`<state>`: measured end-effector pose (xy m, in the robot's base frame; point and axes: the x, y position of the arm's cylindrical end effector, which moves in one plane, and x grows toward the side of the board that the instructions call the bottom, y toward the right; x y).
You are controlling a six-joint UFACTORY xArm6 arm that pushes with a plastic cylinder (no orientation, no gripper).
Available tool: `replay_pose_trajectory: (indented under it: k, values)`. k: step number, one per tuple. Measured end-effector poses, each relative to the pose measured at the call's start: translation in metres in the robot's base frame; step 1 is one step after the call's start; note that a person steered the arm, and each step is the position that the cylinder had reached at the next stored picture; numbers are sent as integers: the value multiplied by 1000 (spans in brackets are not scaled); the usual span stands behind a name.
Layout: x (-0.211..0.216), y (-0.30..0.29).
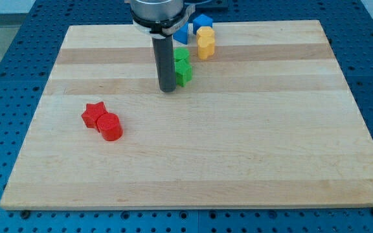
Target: Push the green star and green circle towards top center
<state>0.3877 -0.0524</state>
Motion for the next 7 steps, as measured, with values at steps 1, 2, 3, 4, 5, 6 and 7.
replay_pose_trajectory:
  k: [1, 2, 3, 4, 5, 6, 7]
  values:
    - [-10, 7]
    - [-26, 9]
    - [-40, 11]
    - [-52, 14]
    - [-64, 20]
    - [-75, 32]
    - [-87, 46]
